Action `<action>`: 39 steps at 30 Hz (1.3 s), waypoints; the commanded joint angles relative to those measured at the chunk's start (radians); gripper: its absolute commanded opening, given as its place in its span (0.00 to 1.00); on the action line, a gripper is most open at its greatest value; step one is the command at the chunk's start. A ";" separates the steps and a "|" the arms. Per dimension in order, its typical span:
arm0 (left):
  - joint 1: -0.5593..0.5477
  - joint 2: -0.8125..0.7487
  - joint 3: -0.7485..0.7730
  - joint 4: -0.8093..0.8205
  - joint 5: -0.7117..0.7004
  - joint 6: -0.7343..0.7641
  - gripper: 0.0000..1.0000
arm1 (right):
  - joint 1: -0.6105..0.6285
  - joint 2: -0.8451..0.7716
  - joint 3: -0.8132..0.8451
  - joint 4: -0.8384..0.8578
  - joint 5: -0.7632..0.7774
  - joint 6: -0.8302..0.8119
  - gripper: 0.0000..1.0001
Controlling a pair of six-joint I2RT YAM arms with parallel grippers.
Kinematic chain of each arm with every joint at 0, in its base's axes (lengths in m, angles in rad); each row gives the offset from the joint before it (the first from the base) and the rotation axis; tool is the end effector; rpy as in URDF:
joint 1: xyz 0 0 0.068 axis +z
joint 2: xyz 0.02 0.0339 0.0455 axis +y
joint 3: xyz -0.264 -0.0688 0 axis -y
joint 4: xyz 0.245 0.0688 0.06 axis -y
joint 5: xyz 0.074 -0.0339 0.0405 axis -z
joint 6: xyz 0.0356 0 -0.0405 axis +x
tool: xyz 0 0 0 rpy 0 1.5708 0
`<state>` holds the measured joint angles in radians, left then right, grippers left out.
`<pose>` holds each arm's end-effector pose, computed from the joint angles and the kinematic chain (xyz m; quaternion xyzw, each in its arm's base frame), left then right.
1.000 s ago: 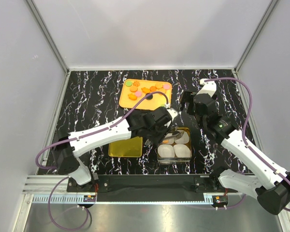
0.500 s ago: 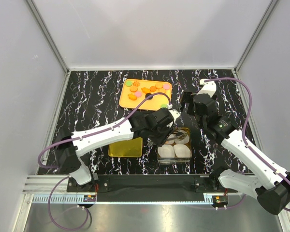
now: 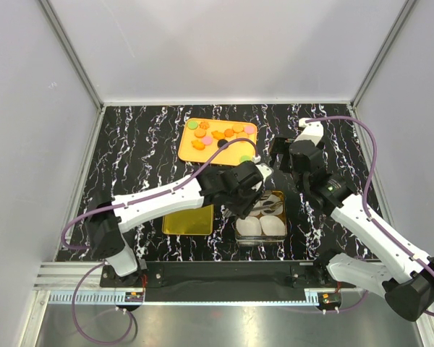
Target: Pack the cookies
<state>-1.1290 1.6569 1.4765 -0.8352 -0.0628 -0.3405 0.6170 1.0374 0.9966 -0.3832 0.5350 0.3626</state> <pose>0.1526 -0.3175 0.2985 0.3613 0.8908 -0.1612 0.2235 0.1968 0.1173 0.3477 0.0395 0.8218 0.0502 0.5661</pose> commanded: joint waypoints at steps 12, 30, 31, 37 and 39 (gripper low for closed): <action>0.179 -0.115 0.107 0.001 0.000 0.011 0.43 | 0.001 -0.013 0.016 0.038 -0.012 -0.001 1.00; 0.548 0.164 0.297 0.018 -0.142 0.078 0.45 | 0.000 0.012 0.011 0.052 -0.079 -0.005 1.00; 0.548 0.182 0.306 0.018 -0.140 0.084 0.47 | 0.000 0.013 0.010 0.050 -0.079 -0.004 1.00; 0.548 0.256 0.378 -0.012 -0.121 0.086 0.49 | 0.001 0.010 0.007 0.052 -0.081 -0.004 1.00; 0.546 0.268 0.380 -0.008 -0.111 0.086 0.49 | 0.001 0.009 0.005 0.052 -0.078 -0.004 1.00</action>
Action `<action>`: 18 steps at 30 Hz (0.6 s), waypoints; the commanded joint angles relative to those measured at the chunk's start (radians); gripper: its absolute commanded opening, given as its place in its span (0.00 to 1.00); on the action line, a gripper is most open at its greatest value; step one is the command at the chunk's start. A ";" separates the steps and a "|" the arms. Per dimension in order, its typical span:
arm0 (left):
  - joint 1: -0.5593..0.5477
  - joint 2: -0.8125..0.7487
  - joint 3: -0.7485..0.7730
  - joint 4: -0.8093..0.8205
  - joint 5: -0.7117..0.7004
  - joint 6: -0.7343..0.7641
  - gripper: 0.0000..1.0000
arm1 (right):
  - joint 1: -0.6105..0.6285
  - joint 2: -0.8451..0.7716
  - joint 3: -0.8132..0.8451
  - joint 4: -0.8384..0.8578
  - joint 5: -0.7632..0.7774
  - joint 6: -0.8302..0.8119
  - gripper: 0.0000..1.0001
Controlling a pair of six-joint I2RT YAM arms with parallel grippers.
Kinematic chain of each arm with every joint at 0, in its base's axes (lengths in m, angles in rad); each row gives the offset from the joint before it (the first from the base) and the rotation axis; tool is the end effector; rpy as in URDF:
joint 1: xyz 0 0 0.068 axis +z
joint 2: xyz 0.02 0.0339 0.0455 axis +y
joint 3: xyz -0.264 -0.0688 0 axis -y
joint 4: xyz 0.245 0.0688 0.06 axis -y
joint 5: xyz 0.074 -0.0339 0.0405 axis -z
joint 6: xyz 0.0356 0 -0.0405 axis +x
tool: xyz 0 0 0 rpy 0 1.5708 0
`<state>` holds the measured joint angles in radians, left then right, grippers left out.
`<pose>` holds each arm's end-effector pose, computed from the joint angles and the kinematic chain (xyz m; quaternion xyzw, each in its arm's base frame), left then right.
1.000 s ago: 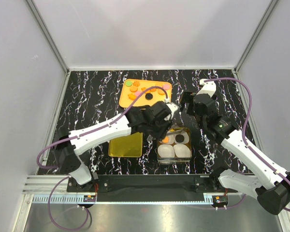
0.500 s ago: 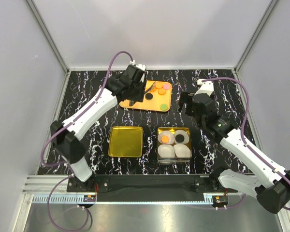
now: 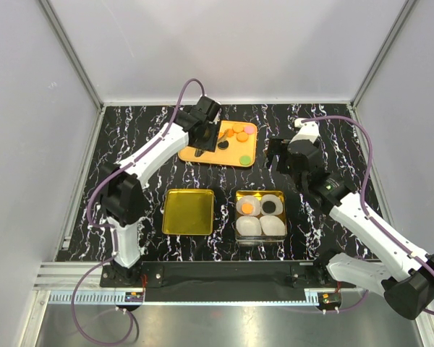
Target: Pack the cookies
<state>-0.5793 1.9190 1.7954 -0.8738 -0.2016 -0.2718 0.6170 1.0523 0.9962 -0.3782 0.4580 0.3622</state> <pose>0.3551 -0.2238 0.2995 0.1180 0.9474 -0.0282 0.2961 0.1993 0.1221 0.3444 0.0169 0.8297 0.0776 0.5525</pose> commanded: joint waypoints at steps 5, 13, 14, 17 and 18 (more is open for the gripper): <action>-0.002 0.031 0.048 0.041 0.044 0.016 0.49 | 0.001 -0.011 0.004 0.047 0.001 -0.005 1.00; -0.002 0.075 0.048 0.055 0.074 0.020 0.49 | 0.000 -0.012 0.004 0.044 0.007 -0.006 1.00; -0.002 0.074 0.044 0.056 0.082 0.019 0.49 | 0.001 -0.015 0.002 0.044 0.007 -0.008 1.00; -0.002 0.074 0.029 0.065 0.088 0.019 0.49 | 0.000 -0.018 -0.001 0.047 0.007 -0.009 1.00; -0.002 0.072 0.027 0.062 0.090 0.017 0.49 | 0.001 -0.018 -0.001 0.047 0.007 -0.011 1.00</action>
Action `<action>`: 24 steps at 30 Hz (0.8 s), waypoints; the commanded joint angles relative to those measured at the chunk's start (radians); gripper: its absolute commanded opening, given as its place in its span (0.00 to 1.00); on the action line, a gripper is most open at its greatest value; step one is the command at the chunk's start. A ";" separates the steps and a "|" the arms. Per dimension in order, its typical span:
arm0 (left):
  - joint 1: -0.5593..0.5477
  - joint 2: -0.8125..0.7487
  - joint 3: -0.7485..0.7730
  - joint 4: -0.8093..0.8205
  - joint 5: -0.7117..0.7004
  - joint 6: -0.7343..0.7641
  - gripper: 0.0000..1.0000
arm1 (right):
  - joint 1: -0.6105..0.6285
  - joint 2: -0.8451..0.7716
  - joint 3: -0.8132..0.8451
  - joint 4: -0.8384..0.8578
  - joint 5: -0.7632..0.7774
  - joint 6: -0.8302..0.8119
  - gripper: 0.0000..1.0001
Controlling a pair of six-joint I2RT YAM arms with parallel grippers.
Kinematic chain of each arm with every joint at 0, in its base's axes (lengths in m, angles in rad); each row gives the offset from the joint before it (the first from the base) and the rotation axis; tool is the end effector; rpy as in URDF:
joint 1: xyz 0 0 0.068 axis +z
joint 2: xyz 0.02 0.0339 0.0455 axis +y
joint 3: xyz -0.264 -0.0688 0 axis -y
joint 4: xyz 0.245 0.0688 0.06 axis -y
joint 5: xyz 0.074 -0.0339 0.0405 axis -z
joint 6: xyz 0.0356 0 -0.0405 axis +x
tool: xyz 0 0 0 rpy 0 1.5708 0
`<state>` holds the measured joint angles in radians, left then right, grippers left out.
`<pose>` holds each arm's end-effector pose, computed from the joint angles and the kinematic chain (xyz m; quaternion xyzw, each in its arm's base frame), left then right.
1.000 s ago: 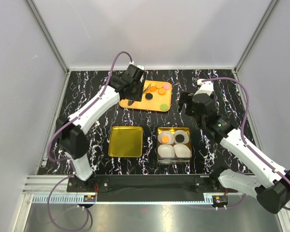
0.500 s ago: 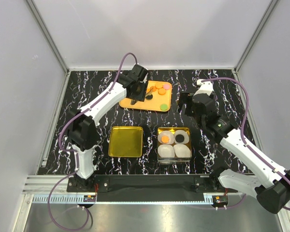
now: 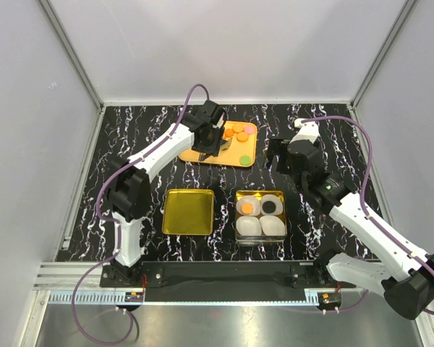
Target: Pack the cookies
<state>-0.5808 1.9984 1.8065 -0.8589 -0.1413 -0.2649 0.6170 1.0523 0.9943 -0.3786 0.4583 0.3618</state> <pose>0.3670 -0.2349 0.2711 0.1337 0.9548 -0.0430 0.2618 0.1993 0.1221 0.3437 0.0165 0.8303 0.0768 0.5518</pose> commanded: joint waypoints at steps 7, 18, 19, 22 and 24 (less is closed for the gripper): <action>-0.001 -0.058 -0.056 0.069 0.046 0.001 0.49 | 0.000 -0.014 0.000 0.052 0.006 -0.009 1.00; -0.001 -0.079 -0.058 0.061 0.048 0.001 0.43 | 0.001 -0.009 -0.002 0.053 0.003 -0.009 1.00; -0.001 -0.081 -0.056 0.061 0.046 0.001 0.41 | 0.001 -0.009 0.000 0.053 0.006 -0.009 1.00; -0.002 -0.092 -0.049 0.057 0.043 0.000 0.40 | 0.001 -0.011 0.000 0.052 0.008 -0.009 1.00; -0.001 -0.105 -0.045 0.052 0.040 0.000 0.38 | 0.001 -0.014 0.000 0.052 0.008 -0.011 1.00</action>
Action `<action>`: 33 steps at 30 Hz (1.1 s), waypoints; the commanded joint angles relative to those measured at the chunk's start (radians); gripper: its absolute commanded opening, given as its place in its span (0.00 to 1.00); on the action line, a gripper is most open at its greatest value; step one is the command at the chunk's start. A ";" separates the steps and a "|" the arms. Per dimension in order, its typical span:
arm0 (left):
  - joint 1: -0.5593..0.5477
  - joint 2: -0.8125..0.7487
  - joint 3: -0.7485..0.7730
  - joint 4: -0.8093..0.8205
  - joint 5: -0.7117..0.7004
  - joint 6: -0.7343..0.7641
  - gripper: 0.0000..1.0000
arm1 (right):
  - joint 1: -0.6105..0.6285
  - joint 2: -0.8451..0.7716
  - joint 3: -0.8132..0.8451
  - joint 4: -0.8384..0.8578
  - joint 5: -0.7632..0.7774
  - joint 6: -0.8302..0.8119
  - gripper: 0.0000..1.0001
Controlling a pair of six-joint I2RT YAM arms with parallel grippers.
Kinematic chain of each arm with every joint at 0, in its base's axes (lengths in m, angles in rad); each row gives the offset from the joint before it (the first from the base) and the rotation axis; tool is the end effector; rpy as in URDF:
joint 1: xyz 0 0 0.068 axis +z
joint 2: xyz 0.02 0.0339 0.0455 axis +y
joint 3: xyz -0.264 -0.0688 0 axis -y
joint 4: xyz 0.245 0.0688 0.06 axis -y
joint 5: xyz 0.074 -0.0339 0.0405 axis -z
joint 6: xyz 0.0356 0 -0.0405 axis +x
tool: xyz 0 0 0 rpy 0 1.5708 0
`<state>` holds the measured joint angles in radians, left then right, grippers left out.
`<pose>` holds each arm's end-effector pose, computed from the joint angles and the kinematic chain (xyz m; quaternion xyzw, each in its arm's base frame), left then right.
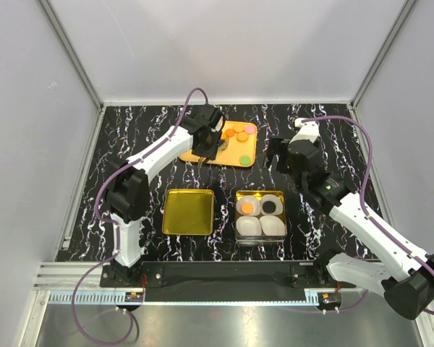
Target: Pack the cookies
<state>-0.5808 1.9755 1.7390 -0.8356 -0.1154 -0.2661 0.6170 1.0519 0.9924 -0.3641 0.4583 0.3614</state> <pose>0.3605 -0.2317 0.2611 0.1375 0.9577 -0.0503 0.2476 0.1998 0.1224 0.3445 0.0180 0.8270 0.0799 0.5561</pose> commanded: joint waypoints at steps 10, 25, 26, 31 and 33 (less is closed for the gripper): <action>-0.002 -0.132 0.065 -0.025 0.002 0.014 0.36 | 0.000 -0.007 0.003 0.039 0.011 -0.009 1.00; -0.120 -0.316 -0.025 -0.100 0.043 0.036 0.37 | 0.001 0.011 0.014 0.044 0.008 -0.012 1.00; -0.137 -0.343 -0.050 -0.100 0.040 0.034 0.37 | 0.000 0.013 0.014 0.044 0.008 -0.012 1.00; -0.261 -0.428 -0.119 -0.125 0.046 0.011 0.37 | 0.001 0.017 0.014 0.044 0.019 -0.015 1.00; -0.300 -0.466 -0.162 -0.134 0.062 -0.004 0.37 | 0.001 0.022 0.014 0.045 0.028 -0.018 1.00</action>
<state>-0.8326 1.5879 1.6138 -0.9615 -0.0845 -0.2535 0.6170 1.0683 0.9924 -0.3634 0.4595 0.3580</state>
